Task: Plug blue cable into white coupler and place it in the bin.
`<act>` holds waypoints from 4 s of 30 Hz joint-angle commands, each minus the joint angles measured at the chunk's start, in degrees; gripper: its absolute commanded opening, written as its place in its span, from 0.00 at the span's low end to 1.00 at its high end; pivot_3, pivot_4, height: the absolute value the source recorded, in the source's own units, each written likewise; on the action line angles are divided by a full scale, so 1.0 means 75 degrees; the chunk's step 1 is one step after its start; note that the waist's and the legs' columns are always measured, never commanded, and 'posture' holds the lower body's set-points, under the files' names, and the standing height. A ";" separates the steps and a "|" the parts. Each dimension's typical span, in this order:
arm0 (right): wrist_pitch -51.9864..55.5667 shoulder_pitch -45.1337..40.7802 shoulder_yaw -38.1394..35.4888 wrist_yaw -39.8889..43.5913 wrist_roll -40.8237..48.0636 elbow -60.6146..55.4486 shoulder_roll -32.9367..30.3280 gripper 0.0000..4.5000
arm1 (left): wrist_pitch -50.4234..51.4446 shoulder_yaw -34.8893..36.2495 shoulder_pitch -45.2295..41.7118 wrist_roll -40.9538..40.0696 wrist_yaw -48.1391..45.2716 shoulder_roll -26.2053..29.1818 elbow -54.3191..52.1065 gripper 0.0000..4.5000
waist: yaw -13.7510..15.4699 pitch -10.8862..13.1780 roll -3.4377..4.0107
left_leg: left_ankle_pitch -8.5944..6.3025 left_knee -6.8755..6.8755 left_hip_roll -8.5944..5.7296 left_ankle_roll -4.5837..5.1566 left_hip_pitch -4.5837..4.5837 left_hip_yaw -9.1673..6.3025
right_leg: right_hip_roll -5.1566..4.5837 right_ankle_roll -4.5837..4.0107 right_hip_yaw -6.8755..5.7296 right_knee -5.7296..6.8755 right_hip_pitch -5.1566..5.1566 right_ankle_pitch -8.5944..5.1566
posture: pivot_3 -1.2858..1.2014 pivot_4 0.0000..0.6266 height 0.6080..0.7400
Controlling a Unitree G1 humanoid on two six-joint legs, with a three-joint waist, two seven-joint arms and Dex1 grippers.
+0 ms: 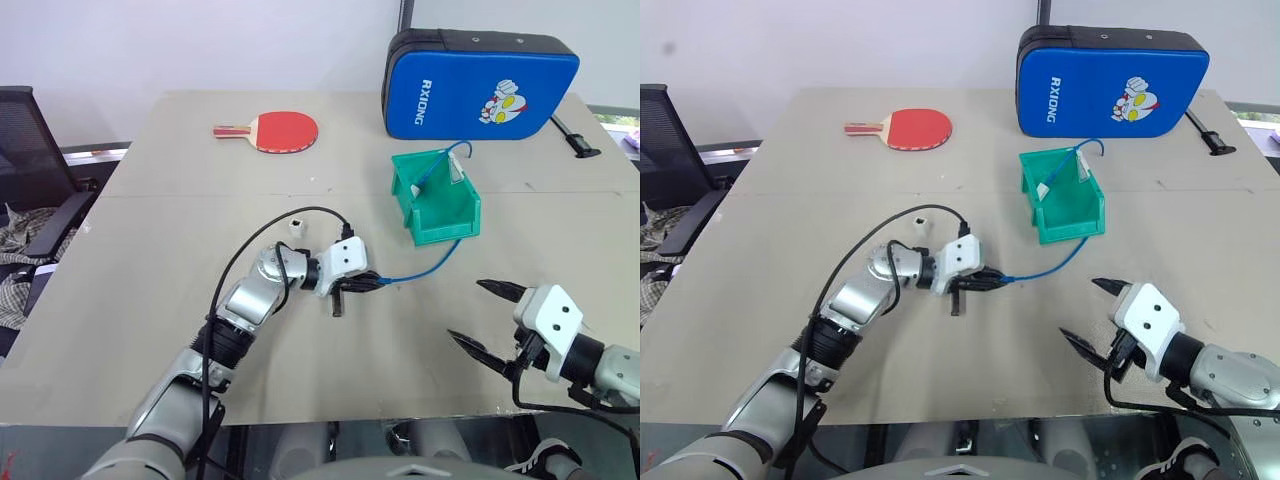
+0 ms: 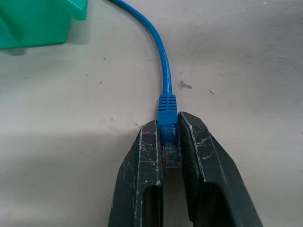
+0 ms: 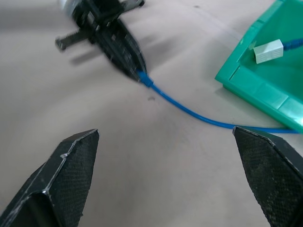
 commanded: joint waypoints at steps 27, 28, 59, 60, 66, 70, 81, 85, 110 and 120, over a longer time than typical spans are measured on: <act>0.1723 -0.2404 0.0508 -0.4824 0.8448 0.1135 0.1221 0.67 | 0.6838 0.2927 -0.0227 -0.6750 0.0179 0.0077 -0.2591 0.00 | 0.0000 0.0004 -0.0004 | 0.0000 0.0001 -0.0009 0.0001 -0.0005 -0.0011 | -0.0001 0.0000 0.0005 0.0002 0.0002 0.0000 | 0.52 0.24 0.93; 0.1662 -0.2410 0.0567 -0.4851 0.8496 0.1148 0.1161 0.60 | 0.6817 0.2911 -0.0223 -0.6758 0.0186 0.0079 -0.2603 0.00 | 0.0000 0.0004 -0.0004 | 0.0001 0.0002 -0.0009 0.0001 -0.0005 -0.0011 | -0.0001 0.0000 0.0005 0.0002 0.0002 0.0000 | 0.52 0.24 0.93; 0.0527 -0.2413 0.1315 -0.5017 0.8981 0.1294 0.0317 0.01 | 0.6299 0.2895 0.0024 -0.6630 0.0314 0.0086 -0.2653 0.00 | 0.0005 0.0004 -0.0005 | 0.0000 0.0002 -0.0008 0.0001 -0.0006 -0.0009 | 0.0000 -0.0001 0.0008 0.0000 0.0002 0.0000 | 0.52 0.24 0.93; 0.0515 -0.2404 0.1305 -0.5006 0.8975 0.1306 0.0304 0.01 | 0.6318 0.2882 0.0029 -0.6645 0.0266 0.0129 -0.2661 0.00 | 0.0005 0.0004 -0.0005 | 0.0000 0.0001 -0.0008 0.0001 -0.0006 -0.0008 | 0.0000 -0.0001 0.0008 0.0000 0.0001 0.0000 | 0.52 0.24 0.93; 0.0413 -0.2379 0.1221 -0.4975 0.9034 0.1345 0.0167 0.00 | 0.6122 0.2809 0.0108 -0.6461 0.0192 0.0304 -0.2743 0.62 | 0.0005 0.0004 -0.0005 | 0.0000 0.0001 -0.0008 0.0001 -0.0006 -0.0007 | 0.0000 -0.0001 0.0009 -0.0001 0.0001 0.0000 | 0.52 0.24 0.93; 0.0367 -0.2366 0.1173 -0.4939 0.9052 0.1372 0.0064 0.00 | 0.6026 0.2692 0.0197 -0.6364 -0.0047 0.0538 -0.2771 0.62 | 0.0004 0.0004 -0.0005 | 0.0000 0.0001 -0.0008 0.0001 -0.0006 -0.0008 | 0.0000 -0.0001 0.0008 -0.0001 0.0001 -0.0001 | 0.52 0.24 0.93; 0.0292 -0.2319 0.1183 -0.4869 0.9161 0.1347 -0.0176 0.00 | 0.5789 0.2584 0.0202 -0.6256 -0.0109 0.0576 -0.2689 0.33 | 0.0009 0.0005 -0.0005 | 0.0000 0.0001 -0.0007 0.0002 -0.0008 -0.0006 | -0.0001 -0.0001 0.0010 -0.0003 0.0000 -0.0001 | 0.52 0.24 0.93; 0.0298 -0.2345 0.1248 -0.4858 0.9211 0.1320 -0.0255 0.00 | 0.5768 0.2529 0.0224 -0.6236 -0.0120 0.0548 -0.2745 0.01 | 0.0010 0.0005 -0.0005 | 0.0000 0.0001 -0.0007 0.0002 -0.0008 -0.0006 | -0.0001 -0.0001 0.0010 -0.0004 0.0000 -0.0001 | 0.52 0.24 0.93; 0.0291 -0.2563 0.1542 -0.4796 0.9383 0.1451 -0.0225 0.01 | 0.5482 0.2352 0.0330 -0.6109 -0.0147 0.0560 -0.2881 0.00 | 0.0011 0.0005 -0.0005 | 0.0000 0.0001 -0.0007 0.0002 -0.0009 -0.0007 | -0.0001 0.0000 0.0010 -0.0004 0.0000 -0.0001 | 0.52 0.24 0.93; 0.0122 -0.2368 0.1436 -0.4601 0.8742 0.1452 -0.0123 0.00 | 0.2733 0.3444 0.1148 -0.3860 0.1346 0.1097 -0.1764 0.53 | -0.0027 0.0005 -0.0005 | 0.0000 -0.0006 -0.0004 0.0002 -0.0001 0.0002 | 0.0003 -0.0001 0.0019 -0.0004 -0.0003 -0.0001 | 0.52 0.24 0.93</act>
